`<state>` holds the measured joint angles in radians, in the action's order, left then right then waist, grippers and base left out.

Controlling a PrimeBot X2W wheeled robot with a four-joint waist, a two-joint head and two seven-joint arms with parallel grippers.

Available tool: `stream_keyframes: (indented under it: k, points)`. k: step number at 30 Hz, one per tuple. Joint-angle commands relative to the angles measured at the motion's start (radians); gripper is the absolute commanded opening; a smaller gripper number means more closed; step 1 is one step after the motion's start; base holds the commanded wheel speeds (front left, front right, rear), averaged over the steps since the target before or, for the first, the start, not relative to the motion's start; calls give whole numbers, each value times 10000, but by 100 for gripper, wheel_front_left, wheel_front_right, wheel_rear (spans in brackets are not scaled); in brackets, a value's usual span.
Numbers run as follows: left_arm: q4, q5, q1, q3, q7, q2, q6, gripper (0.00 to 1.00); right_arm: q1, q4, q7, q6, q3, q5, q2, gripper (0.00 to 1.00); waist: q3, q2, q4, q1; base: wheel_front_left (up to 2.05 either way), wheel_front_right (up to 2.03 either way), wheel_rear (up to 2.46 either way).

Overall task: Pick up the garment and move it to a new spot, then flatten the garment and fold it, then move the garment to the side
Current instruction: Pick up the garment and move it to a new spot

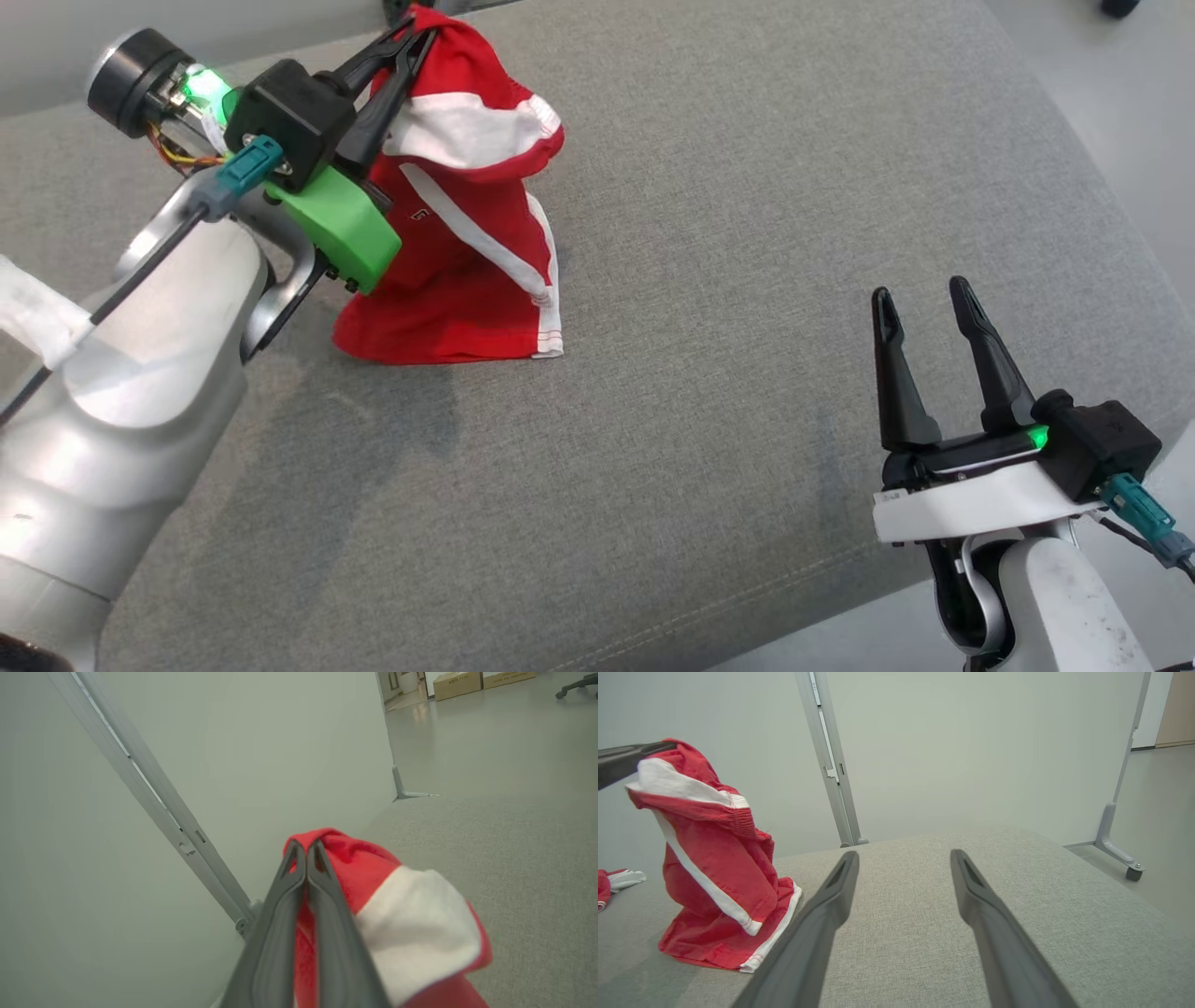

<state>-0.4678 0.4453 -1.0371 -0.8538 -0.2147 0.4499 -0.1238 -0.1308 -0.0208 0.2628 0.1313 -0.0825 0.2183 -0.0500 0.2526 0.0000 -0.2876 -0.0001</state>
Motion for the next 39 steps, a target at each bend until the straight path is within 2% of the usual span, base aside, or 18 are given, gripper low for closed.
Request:
stream_keyframes:
  k: [1,5,6,8,9,10,11,12,13,14,15,26,35,39]
  points:
    - [-657,38,219,62,-230,-283,233,0,-179,-8,29,-8,-100,86,-6,100,586,0,-403,1,0,0,0]
    - [-1864,132,437,442,-460,-864,873,0,-290,-26,29,-10,-268,171,-8,100,835,0,-504,1,0,0,0]
    - [-2131,142,523,528,-496,-995,957,4,-313,-28,29,-8,-295,186,-8,100,865,0,-518,1,0,0,0]
    - [-2473,126,634,689,-508,-1233,1064,8,-332,-12,29,-10,-329,204,-10,100,904,0,-526,1,0,0,0]
    - [-2587,96,681,770,-512,-1332,1075,14,-343,5,29,-8,-326,205,-10,100,915,0,-513,1,0,0,0]
    - [-2716,-13,836,903,-510,-1488,1032,13,-333,47,29,-8,-295,181,-10,100,897,0,-452,1,0,0,0]
    - [-2729,-77,898,968,-510,-1559,1005,20,-314,69,29,-8,-272,159,-10,100,866,0,-402,1,0,0,0]
    - [-2729,-77,898,968,-510,-1559,1005,20,-314,69,29,-8,-272,159,-10,100,866,0,-402,1,0,0,0]
    - [-2732,-135,949,1036,-509,-1600,983,44,-303,92,29,-8,-286,133,-5,100,833,0,-358,1,0,0,0]
    - [-2686,-192,996,1143,-512,-1671,989,49,-294,110,29,-10,-264,106,-8,100,779,0,-295,1,0,0,0]
    - [-2641,-230,1065,1255,-511,-1740,992,100,-283,124,29,-10,-254,81,-11,100,719,0,-237,1,0,0,0]
    - [-1535,-388,2965,2740,-501,-2700,911,100,206,318,29,-8,7,-275,-13,100,-478,0,802,1,0,0,0]
    - [-361,-925,5090,3858,-502,-3286,1033,100,490,393,29,-8,245,-453,-13,100,-1061,0,1503,1,0,0,0]
    - [294,-1176,5918,4493,-502,-3494,1254,100,561,413,29,-9,245,-463,-13,100,-1192,0,1595,1,0,0,0]
